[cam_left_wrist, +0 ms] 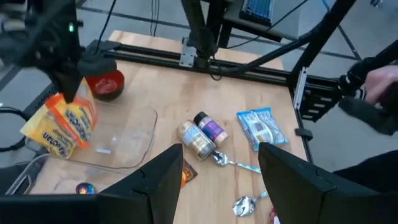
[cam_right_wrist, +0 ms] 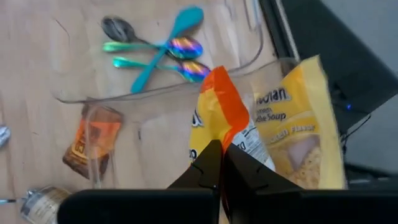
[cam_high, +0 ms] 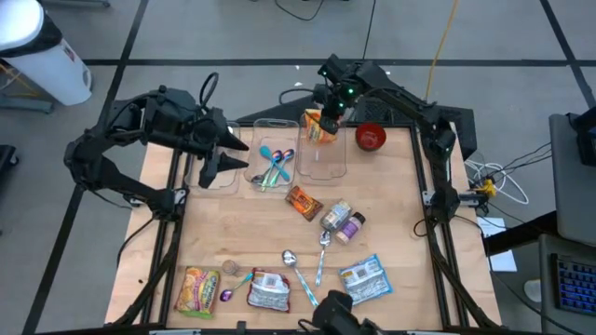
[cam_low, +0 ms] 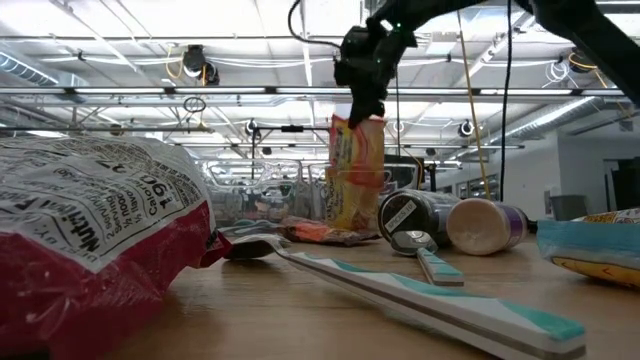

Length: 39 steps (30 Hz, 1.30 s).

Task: Pick & Place Food Item
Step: Put the orange noodle pack into the right transparent bin

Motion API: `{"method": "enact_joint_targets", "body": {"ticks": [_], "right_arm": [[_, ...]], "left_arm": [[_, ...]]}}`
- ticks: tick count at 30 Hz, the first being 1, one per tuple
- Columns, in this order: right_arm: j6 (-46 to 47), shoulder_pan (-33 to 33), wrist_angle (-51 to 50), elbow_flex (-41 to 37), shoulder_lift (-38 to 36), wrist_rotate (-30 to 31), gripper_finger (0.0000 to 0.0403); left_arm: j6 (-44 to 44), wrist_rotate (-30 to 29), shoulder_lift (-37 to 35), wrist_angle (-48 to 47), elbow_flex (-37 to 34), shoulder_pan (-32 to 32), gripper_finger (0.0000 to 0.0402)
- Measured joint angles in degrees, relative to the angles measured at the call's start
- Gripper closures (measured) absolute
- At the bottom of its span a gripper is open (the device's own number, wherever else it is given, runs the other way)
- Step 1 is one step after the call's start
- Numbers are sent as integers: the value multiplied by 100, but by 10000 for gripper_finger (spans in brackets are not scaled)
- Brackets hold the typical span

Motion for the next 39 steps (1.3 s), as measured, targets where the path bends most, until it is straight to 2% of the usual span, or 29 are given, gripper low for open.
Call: {"method": "enact_joint_targets", "body": {"ticks": [6, 14, 22, 26, 39], "right_arm": [[27, -72, 98, 0, 302, -15, 403], [-74, -109, 135, -2, 601, 258, 403], [-124, -110, 354, -4, 611, 336, 403], [-268, -34, 423, -136, 603, 752, 403], [-88, -2, 820, -612, 609, 880, 403]], "left_arm": [[4, 259, 25, 140, -1, -4, 183], [9, 254, 98, 236, -4, 0, 183], [111, 247, 287, 250, -9, 0, 183], [155, 255, 438, 318, 0, 0, 183], [104, 262, 541, 335, -9, 0, 183]]}}
